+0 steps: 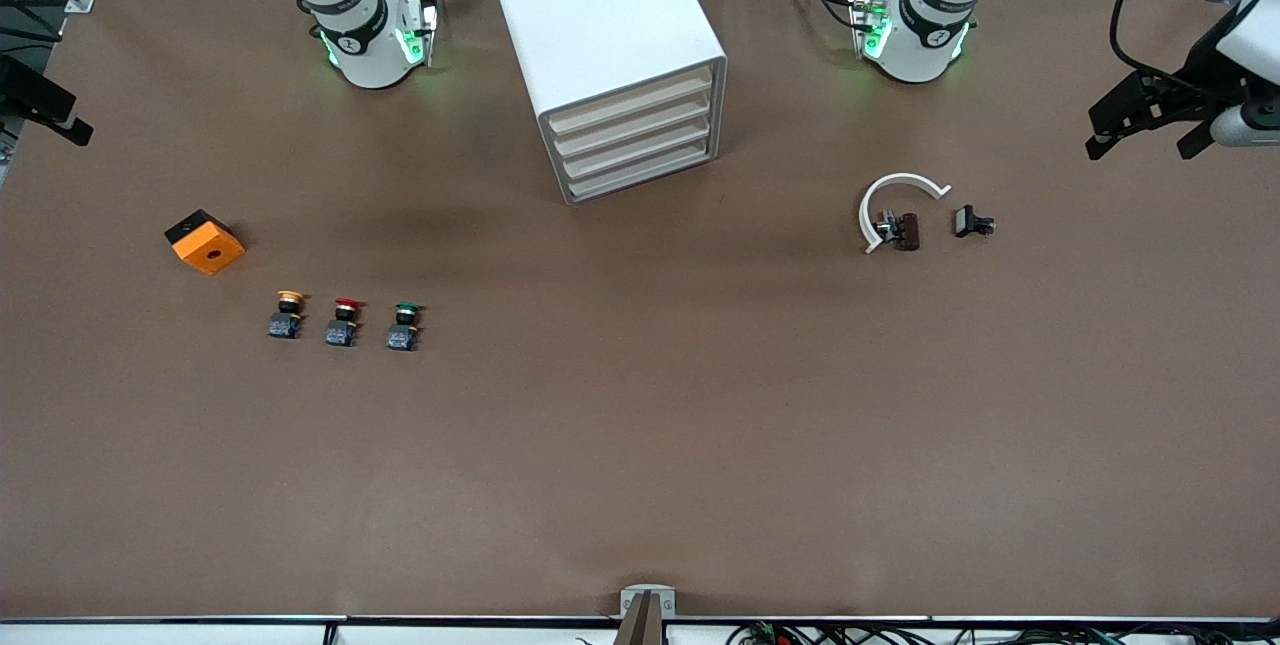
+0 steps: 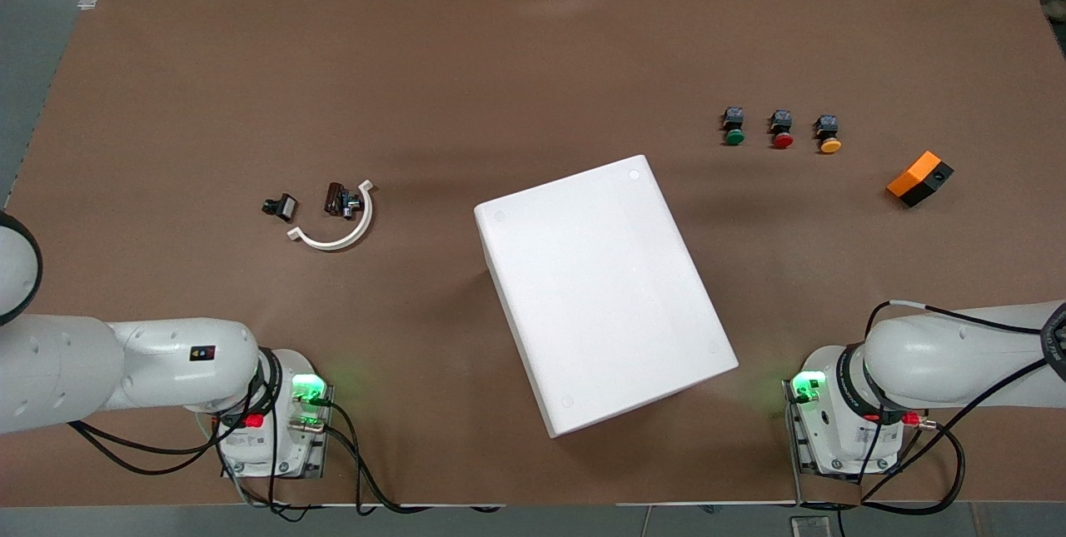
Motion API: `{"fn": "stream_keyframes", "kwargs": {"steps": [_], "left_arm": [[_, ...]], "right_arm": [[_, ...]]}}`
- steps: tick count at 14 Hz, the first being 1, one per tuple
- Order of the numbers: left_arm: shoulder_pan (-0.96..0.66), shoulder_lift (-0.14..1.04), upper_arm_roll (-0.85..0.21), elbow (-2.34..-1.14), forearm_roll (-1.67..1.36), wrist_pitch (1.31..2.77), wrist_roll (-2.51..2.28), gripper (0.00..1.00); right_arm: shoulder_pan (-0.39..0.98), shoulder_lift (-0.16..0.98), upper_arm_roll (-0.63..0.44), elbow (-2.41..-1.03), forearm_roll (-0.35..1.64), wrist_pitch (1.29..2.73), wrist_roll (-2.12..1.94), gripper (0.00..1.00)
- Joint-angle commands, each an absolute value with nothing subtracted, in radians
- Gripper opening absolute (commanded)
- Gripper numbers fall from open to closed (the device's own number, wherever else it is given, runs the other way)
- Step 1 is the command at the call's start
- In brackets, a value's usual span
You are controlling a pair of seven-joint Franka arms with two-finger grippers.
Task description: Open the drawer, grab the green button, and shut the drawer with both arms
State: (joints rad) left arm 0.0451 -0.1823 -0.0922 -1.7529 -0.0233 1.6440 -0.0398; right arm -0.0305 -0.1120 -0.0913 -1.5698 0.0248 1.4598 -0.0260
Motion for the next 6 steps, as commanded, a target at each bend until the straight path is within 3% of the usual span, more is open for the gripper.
{"fn": "stream_keyframes", "kwargs": {"steps": [1, 6], "left_arm": [[0.046, -0.161, -0.1, -1.701, -0.034, 1.602, -0.043, 1.0], [0.046, -0.161, -0.1, -1.698, -0.032, 1.595, -0.04, 1.0]], "right_arm": [[-0.025, -0.141, -0.098, -1.591, 0.025, 1.473, -0.035, 1.0], [-0.02, -0.147, -0.094, -1.591, 0.003, 1.474, -0.037, 1.0]]}}
